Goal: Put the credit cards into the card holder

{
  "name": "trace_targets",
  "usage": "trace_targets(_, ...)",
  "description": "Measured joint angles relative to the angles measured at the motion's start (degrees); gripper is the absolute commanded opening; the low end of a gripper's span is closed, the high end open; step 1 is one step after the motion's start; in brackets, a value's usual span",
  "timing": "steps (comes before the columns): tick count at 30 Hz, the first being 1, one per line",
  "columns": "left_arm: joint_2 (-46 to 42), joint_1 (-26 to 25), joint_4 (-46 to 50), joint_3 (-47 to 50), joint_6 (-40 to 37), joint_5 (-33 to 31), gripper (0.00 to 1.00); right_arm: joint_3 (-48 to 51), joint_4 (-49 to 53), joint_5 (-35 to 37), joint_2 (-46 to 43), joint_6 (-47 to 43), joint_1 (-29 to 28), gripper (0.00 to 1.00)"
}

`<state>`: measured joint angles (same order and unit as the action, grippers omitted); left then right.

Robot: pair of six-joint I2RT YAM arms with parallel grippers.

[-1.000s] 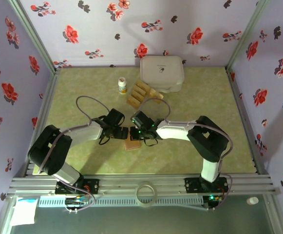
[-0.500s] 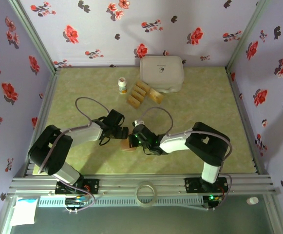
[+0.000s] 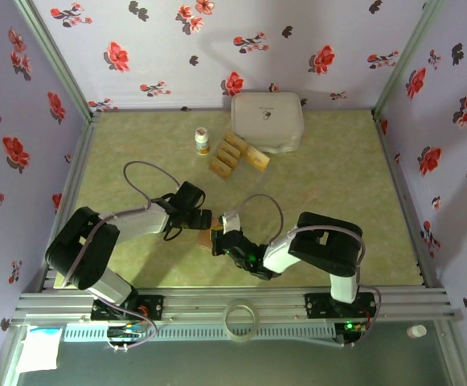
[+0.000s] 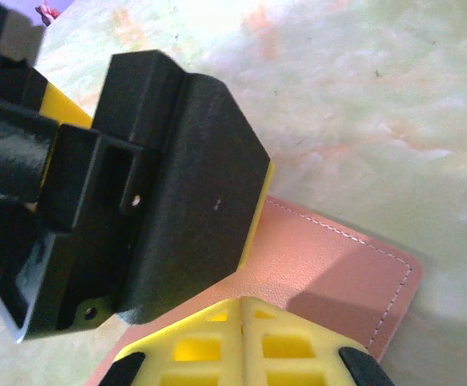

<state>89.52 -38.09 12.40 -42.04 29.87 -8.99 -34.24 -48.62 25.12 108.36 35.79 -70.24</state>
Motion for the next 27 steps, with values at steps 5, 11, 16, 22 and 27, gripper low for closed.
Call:
trace_targets(5,0.0,0.0,0.0,0.0,0.1,0.0,0.93,-0.5,-1.0,3.9,1.2,-0.3,-1.6,0.26)
trace_targets(11,0.4,0.4,2.7,-2.6,0.0,0.7,1.00,-2.8,12.9,1.2,-5.0,-1.4,-1.9,0.99)
trace_targets(16,0.8,5.2,8.7,-10.9,-1.7,0.4,1.00,-5.6,32.1,-3.6,-15.6,-2.8,2.3,0.99)
trace_targets(22,-3.9,15.6,11.4,-19.7,-4.7,-0.5,1.00,-12.9,46.5,-4.5,-32.6,-4.8,10.1,0.99)
trace_targets(27,-11.9,25.7,7.2,-15.5,-9.2,-4.1,1.00,-14.3,57.1,0.9,-45.0,-6.1,24.2,0.99)
